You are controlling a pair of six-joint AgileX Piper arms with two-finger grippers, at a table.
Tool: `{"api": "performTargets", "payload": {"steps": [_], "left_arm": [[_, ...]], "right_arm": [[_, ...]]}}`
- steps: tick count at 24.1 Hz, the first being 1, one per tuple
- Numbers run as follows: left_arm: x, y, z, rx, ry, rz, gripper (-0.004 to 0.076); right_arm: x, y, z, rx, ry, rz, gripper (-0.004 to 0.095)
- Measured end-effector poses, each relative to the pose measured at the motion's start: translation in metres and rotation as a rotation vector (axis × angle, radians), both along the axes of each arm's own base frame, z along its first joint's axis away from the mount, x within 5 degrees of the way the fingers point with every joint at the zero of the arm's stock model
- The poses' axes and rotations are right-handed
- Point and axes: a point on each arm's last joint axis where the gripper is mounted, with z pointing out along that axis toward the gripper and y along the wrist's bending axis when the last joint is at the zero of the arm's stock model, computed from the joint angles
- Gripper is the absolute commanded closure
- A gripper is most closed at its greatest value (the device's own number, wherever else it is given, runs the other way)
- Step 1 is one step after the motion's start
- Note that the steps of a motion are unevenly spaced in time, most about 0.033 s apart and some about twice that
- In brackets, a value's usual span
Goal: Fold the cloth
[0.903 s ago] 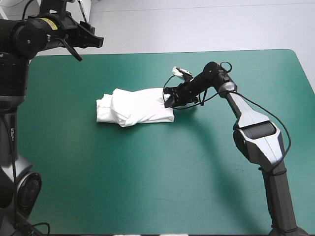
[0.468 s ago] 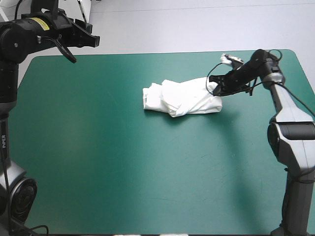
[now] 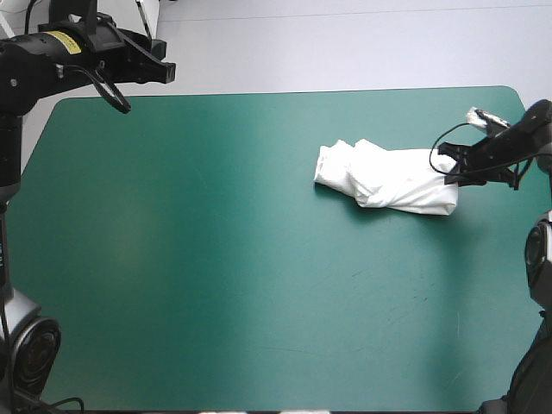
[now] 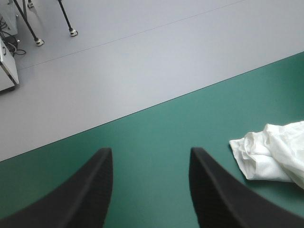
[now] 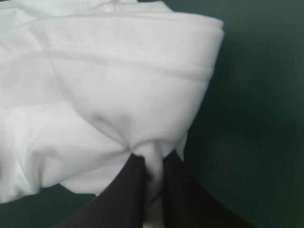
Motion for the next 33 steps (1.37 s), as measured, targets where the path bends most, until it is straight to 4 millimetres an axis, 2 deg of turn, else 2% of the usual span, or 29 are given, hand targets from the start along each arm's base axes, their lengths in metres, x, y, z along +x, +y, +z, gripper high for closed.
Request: {"api": "performTargets", "payload": {"steps": [10, 14, 19, 21, 23, 24, 27, 29, 33], "left_arm": [[-0.005, -0.001, 0.003, -0.008, -0.009, -0.022, 0.0356], [-0.005, -0.001, 0.003, -0.009, -0.009, -0.023, 0.0357], [-0.006, -0.003, 0.003, -0.023, -0.006, -0.043, 0.0356], [-0.006, -0.004, 0.003, -0.029, -0.004, -0.054, 0.0356], [-0.007, -0.004, 0.004, -0.031, -0.006, -0.057, 0.0357], [-0.008, -0.004, 0.004, -0.031, -0.007, -0.057, 0.0356], [-0.014, -0.002, 0.008, -0.025, -0.024, -0.064, 0.0356], [-0.016, -0.002, 0.009, -0.025, -0.030, -0.068, 0.0356], [-0.018, -0.001, 0.010, -0.022, -0.035, -0.069, 0.0356]], "right_arm": [[-0.043, -0.070, 0.010, -0.025, 0.009, -0.158, 0.0913], [-0.055, -0.082, 0.004, -0.024, 0.031, -0.182, 0.0913], [-0.062, -0.085, -0.007, -0.030, 0.074, -0.189, 0.0913], [-0.067, -0.087, -0.012, -0.027, 0.096, -0.202, 0.0874], [-0.074, -0.094, -0.018, -0.008, 0.117, -0.230, 0.0747], [-0.076, -0.097, -0.020, 0.003, 0.120, -0.244, 0.0630], [-0.087, -0.113, -0.015, 0.058, 0.092, -0.319, 0.0444], [-0.089, -0.114, -0.008, 0.079, 0.061, -0.339, 0.0413], [-0.087, -0.109, 0.007, 0.129, -0.001, -0.353, 0.0414]]}}
